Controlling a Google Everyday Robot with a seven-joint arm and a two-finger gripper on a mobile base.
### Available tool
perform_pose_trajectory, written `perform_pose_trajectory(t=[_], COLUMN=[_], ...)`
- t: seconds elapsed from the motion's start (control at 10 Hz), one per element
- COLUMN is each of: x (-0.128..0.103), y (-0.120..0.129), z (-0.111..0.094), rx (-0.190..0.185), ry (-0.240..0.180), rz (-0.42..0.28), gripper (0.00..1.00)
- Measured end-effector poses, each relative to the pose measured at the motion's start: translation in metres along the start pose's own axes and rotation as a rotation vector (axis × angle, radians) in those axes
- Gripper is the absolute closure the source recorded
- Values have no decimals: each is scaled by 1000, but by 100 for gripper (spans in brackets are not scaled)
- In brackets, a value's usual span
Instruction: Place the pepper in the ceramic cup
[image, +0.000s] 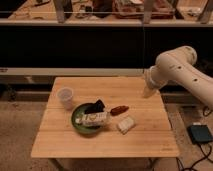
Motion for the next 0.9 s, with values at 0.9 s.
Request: perform_pose_trajectory(t=[0.9], x=[-63], y=[38], z=[101], rx=[-104], ry=[-274], rz=[13], gripper=[35])
